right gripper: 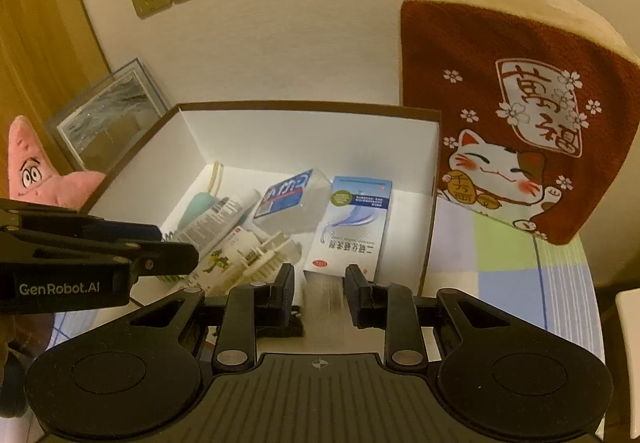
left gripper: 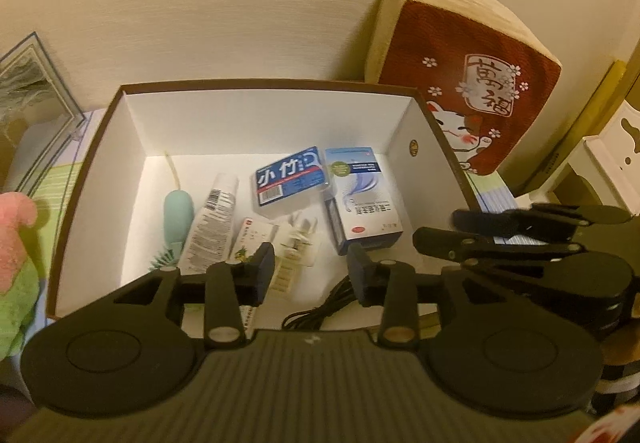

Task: Organize rigid objects
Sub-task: 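Open the left gripper to drop the cable while the right releases the pill bottle into the box, then withdraw both grippers from the brown box back toward the cloth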

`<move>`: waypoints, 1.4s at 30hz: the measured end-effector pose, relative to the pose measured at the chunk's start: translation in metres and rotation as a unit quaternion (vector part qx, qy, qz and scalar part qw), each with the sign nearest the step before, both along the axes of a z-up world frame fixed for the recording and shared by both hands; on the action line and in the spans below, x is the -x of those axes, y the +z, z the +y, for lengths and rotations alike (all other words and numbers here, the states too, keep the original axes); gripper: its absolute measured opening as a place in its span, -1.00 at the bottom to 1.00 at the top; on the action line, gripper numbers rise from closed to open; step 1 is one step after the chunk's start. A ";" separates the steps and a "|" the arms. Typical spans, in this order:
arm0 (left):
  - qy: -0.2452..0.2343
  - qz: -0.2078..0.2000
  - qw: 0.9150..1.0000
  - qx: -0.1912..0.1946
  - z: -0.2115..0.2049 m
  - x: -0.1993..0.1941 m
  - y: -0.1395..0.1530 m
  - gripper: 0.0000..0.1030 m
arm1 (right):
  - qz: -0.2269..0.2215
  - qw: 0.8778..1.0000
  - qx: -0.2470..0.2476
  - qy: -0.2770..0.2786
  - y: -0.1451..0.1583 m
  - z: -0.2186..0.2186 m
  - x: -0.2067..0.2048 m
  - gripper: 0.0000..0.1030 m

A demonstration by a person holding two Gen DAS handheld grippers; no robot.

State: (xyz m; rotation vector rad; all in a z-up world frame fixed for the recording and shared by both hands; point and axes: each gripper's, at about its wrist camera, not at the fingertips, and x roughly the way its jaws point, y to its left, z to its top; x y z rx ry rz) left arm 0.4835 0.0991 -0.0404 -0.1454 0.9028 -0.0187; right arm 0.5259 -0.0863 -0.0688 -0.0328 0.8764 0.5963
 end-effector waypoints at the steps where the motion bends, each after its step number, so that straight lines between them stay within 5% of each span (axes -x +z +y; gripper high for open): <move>1: 0.002 -0.001 1.000 -0.001 0.002 0.002 0.001 -0.23 | -0.006 1.000 -0.002 -0.003 0.002 -0.001 0.001 -0.01; 6: 0.010 -0.005 1.000 -0.005 0.010 0.012 0.007 -0.17 | -0.015 1.000 -0.019 -0.012 0.012 -0.008 0.005 0.16; 42: 0.057 -0.018 0.998 0.006 0.023 0.155 0.044 -0.03 | -0.009 0.997 -0.074 -0.001 0.046 -0.049 0.131 0.19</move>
